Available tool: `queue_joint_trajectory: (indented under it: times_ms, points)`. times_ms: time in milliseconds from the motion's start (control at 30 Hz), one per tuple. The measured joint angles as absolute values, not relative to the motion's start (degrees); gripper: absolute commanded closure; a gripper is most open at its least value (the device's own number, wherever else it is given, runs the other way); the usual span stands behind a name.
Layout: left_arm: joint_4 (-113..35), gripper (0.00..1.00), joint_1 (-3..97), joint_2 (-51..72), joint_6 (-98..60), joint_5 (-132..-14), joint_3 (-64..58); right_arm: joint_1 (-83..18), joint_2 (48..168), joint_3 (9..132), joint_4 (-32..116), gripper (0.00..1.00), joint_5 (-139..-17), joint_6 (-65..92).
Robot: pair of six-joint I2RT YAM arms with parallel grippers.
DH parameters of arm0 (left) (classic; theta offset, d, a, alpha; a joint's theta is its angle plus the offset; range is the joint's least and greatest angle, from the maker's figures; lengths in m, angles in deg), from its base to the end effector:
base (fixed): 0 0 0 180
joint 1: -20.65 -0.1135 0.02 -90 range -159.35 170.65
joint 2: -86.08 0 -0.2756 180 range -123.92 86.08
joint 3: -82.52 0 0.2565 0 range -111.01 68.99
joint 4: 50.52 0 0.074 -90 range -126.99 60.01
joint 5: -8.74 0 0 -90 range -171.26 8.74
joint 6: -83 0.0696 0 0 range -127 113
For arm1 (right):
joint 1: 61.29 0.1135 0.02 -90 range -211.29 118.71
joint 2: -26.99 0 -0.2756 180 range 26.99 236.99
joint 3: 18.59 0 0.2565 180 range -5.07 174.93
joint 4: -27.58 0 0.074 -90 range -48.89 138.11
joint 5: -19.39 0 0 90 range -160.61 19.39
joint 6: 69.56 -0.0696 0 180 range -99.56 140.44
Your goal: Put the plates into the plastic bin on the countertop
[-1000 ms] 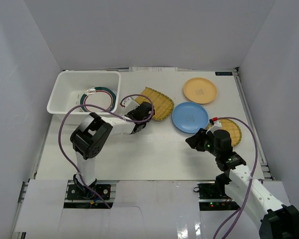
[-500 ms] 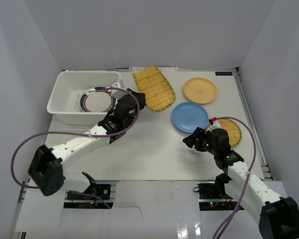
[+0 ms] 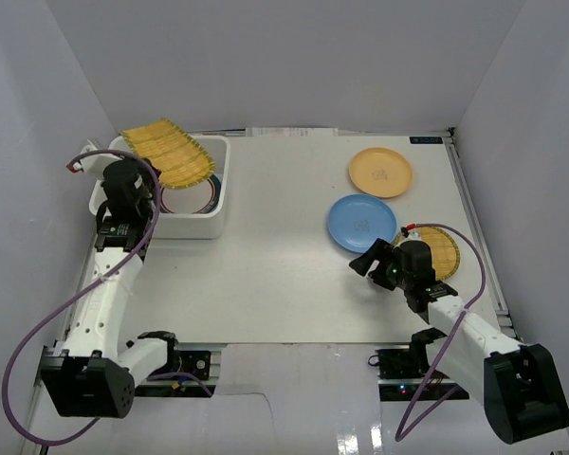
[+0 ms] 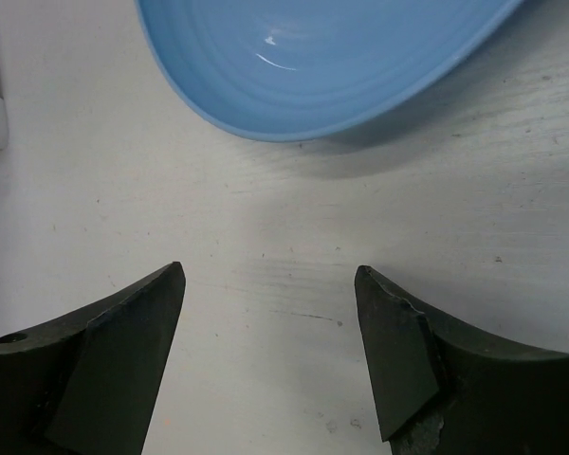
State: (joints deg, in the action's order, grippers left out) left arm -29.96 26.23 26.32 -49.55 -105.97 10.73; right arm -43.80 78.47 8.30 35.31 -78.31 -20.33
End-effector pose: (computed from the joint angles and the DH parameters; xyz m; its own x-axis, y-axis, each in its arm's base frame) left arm 0.2693 0.0029 0.3847 0.1097 -0.6280 -0.7705 -0.3379 0.7054 -0.6231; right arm 0.1903 0.0697 0.1460 -0.6512 0.4733 -0.5932 0.0257 0.7950 0.6061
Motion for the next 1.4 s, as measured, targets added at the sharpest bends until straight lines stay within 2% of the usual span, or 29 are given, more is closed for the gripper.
queue_joint_trajectory:
  times_ms: [167,300,333,367,433,467,533,567,700,900,1033,1100,1200,1233,1400]
  points:
    - [-27.97,1.00,12.55,20.98,-51.43,-94.80,14.27,-44.76,82.19,8.89,32.77,0.21,-78.20,-22.69]
    - [-26.88,1.00,7.02,14.08,-53.09,-89.86,16.39,-46.31,83.48,10.09,31.04,0.21,-76.91,-23.50]
    - [-26.62,0.97,6.56,12.61,-53.31,-88.94,16.66,-46.79,83.94,10.16,30.17,0.18,-76.50,-23.92]
    - [-26.90,0.84,6.32,11.13,-54.12,-87.83,16.87,-47.23,84.46,10.16,29.49,0.18,-75.97,-24.33]
    - [-28.37,0.64,6.30,10.34,-54.49,-86.30,16.87,-47.93,85.68,10.16,28.27,0.18,-74.82,-25.21]
    - [-28.56,0.46,6.32,10.47,-54.73,-85.47,16.98,-48.26,86.51,10.16,27.55,0.18,-74.33,-25.75]
    - [-30.64,0.30,6.52,11.34,-55.27,-84.11,16.96,-48.76,88.61,10.16,25.93,0.20,-73.50,-26.98]
    - [-30.90,0.18,6.49,12.04,-55.54,-83.63,17.11,-48.91,89.75,10.16,25.21,0.23,-73.26,-27.65]
    - [-31.80,0.06,6.49,14.93,-55.54,-80.97,17.22,-49.06,94.95,10.77,20.64,0.33,-72.54,-31.11]
    - [-32.28,0.02,6.45,20.18,-55.49,-72.38,17.20,-49.06,101.27,12.84,17.19,0.48,-70.44,-36.00]
    - [-32.78,0.02,6.56,23.78,-55.30,-63.26,17.11,-49.04,104.00,13.37,15.68,0.68,-69.90,-38.21]
    - [-33.02,0.02,7.11,25.51,-54.22,-57.73,17.07,-48.67,104.09,13.35,15.68,0.72,-69.35,-38.98]
    - [-33.15,0.02,9.73,27.87,-51.69,-49.75,17.07,-47.32,103.24,13.35,15.92,0.84,-68.00,-39.33]
    - [-33.15,0.02,10.84,28.74,-50.84,-47.37,17.18,-46.48,102.43,13.35,16.20,0.91,-67.69,-39.26]
    - [-33.46,0.02,17.95,36.00,-45.39,-35.96,20.72,-40.82,94.08,13.04,20.18,0.92,-66.31,-38.23]
